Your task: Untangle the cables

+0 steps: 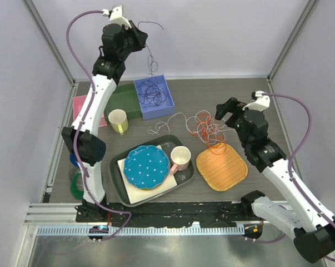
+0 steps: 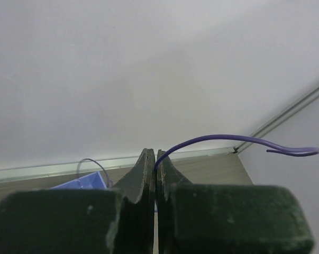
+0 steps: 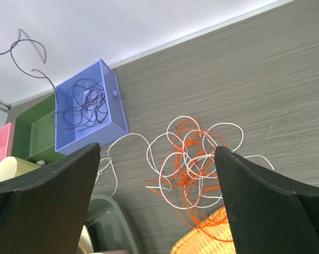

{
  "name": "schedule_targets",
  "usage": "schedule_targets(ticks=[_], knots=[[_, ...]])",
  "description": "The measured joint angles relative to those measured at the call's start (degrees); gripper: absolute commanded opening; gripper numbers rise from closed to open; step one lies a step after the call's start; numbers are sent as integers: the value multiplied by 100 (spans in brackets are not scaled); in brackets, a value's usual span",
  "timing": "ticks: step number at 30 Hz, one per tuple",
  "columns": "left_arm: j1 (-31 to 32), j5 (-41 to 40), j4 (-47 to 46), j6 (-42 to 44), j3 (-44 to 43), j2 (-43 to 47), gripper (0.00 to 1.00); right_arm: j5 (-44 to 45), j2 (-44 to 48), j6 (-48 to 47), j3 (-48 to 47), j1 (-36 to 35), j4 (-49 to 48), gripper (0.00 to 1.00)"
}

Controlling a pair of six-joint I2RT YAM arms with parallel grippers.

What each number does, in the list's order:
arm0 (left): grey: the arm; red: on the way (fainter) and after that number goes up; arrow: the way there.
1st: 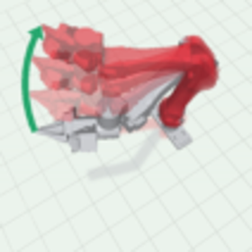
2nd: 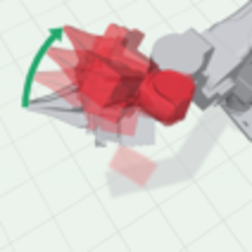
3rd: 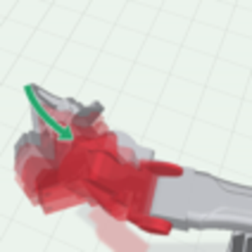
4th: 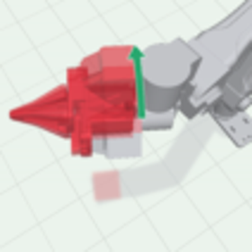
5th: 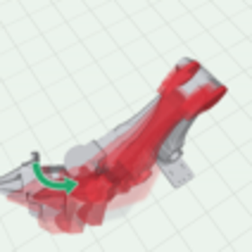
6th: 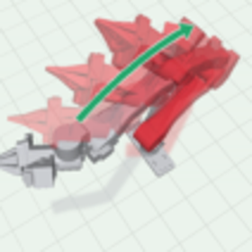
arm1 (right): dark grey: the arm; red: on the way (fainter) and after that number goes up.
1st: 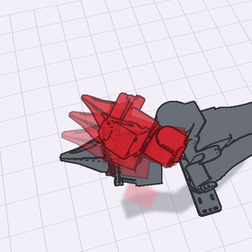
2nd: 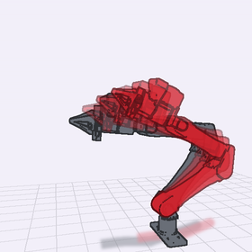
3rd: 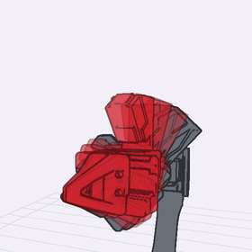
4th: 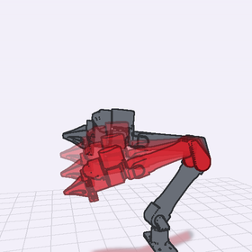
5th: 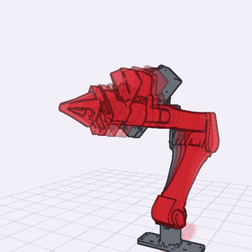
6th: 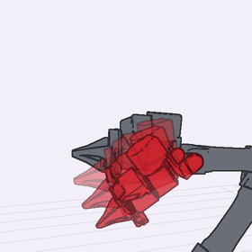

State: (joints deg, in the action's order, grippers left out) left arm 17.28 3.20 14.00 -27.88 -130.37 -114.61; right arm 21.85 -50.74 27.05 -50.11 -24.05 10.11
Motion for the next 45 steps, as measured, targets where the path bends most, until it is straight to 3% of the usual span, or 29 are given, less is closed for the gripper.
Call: schedule_targets(ticks=[6,15,23,24,26,27,30,38,42,45], knots=[[0,-22,-9,101,118,-352,0,-28,273,9,463,0,-7,95],[0,-271,66,55,1510,-649,0,96,1010,155,1370,0,81,95],[2,-409,1211,-299,837,-1845,5,205,881,160,1611,0,216,95],[4,-455,1370,-348,785,-1915,9,205,841,157,1611,0,221,95],[22,-538,1733,-437,713,-1985,31,208,756,160,1611,0,221,95],[31,-560,1888,-468,680,-1991,49,210,704,160,1611,0,225,95],[68,-645,2267,-483,562,-1991,67,208,522,160,1609,0,249,95],[363,-927,2695,-260,514,-1672,100,151,192,153,1543,0,345,97],[575,-970,2756,-94,787,-970,100,76,-118,133,1360,0,369,97],[750,-997,2664,9,1497,44,100,-9,-446,138,1204,0,380,97]])
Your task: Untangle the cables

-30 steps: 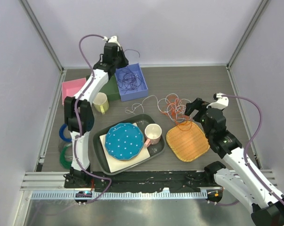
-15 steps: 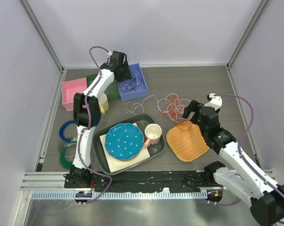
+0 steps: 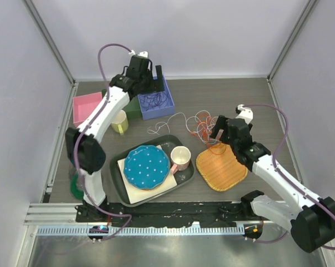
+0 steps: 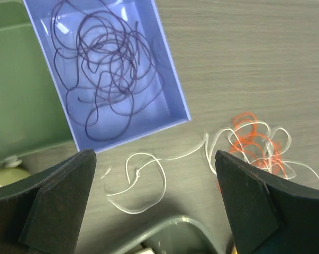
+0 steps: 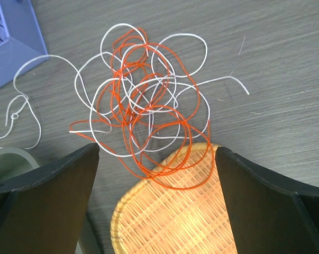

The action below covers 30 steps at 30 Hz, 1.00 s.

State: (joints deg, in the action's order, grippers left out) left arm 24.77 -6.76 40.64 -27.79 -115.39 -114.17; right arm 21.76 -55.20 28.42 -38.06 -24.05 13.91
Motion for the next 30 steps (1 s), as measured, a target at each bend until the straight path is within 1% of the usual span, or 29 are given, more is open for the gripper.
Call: schedule_targets(ticks=[1,4,7,10,11,13,14,15,19,20,22,23,24,27,28,29,30], knots=[[37,4,-66,-2,271,306,100,-22,-92,4,-39,0,20,97],[190,105,-514,-35,1648,1631,100,-83,-496,72,-238,0,186,97],[278,142,-966,-140,2920,2669,100,-105,-813,181,-308,0,284,94],[382,149,-1185,-227,3888,3268,100,-90,-1038,245,-308,2,417,88],[424,146,-1228,-245,4129,3368,100,-74,-1139,262,-310,15,448,84],[490,146,-1257,-289,4444,3469,100,-22,-1327,256,-332,37,459,82],[522,149,-1281,-306,4601,3512,100,2,-1456,251,-363,68,459,72],[549,149,-1276,-321,4728,3554,100,17,-1606,234,-402,109,452,69],[599,129,-1296,-326,5042,3768,100,-188,-2284,164,-579,450,273,62],[601,111,-1296,-326,5084,3836,100,-378,-2463,160,-614,599,190,52],[601,50,-1300,-328,5112,3928,100,-704,-2769,105,-656,866,13,40],[601,20,-1314,-326,5112,3963,100,-817,-2887,83,-675,960,-61,27],[601,-4,-1331,-326,5112,3987,100,-894,-2981,68,-702,1034,-107,23],[601,-52,-1379,-326,5112,4009,100,-1067,-3093,20,-815,1084,-179,17],[601,-63,-1386,-326,5115,4009,100,-1126,-3091,17,-866,1080,-214,13],[601,-72,-1386,-326,5117,4009,100,-1169,-3077,11,-911,1078,-271,1],[601,-74,-1392,-326,5123,4009,100,-1211,-3060,0,-957,1078,-319,1]])
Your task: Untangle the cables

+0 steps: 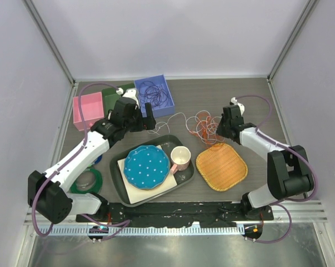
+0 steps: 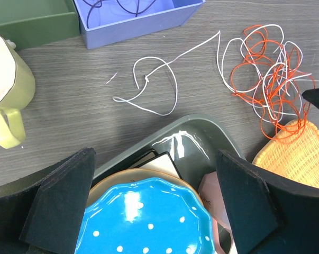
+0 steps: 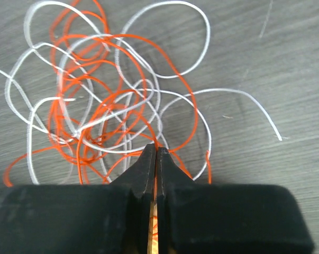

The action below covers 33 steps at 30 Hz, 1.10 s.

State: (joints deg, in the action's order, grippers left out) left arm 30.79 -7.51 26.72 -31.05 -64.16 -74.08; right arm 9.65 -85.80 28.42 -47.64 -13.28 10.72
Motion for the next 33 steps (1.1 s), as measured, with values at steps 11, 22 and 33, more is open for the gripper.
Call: schedule_targets(ticks=[11,22,33], knots=[[0,114,-111,26,173,48,100,-306,1049,-203,-750,-9,155,1],[0,813,-520,243,413,81,100,-1161,1838,-105,-3126,-9,-111,1],[0,1281,-809,468,446,98,100,-1364,1255,280,-5075,-9,-929,1]])
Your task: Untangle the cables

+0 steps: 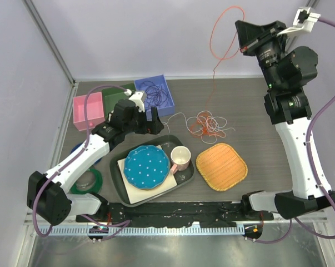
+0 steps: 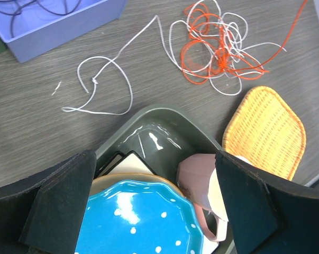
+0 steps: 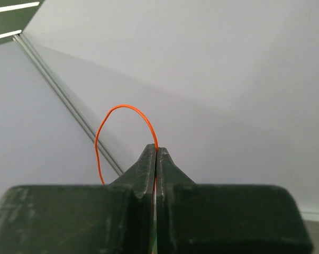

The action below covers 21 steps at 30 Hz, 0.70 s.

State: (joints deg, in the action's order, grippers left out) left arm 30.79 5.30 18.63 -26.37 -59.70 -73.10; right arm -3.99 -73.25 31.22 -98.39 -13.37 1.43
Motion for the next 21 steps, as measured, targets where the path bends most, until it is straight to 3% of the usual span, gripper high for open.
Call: schedule_targets(ticks=[8,14,21], knots=[[330,487,-442,223,-118,-153,100,44,-815,450,-1333,0,282,1],[933,656,-907,424,-1228,-1486,100,236,-1027,831,-1556,-42,612,1],[1458,566,-2011,446,-1626,-3005,100,651,-1040,1156,-1563,-76,896,1]])
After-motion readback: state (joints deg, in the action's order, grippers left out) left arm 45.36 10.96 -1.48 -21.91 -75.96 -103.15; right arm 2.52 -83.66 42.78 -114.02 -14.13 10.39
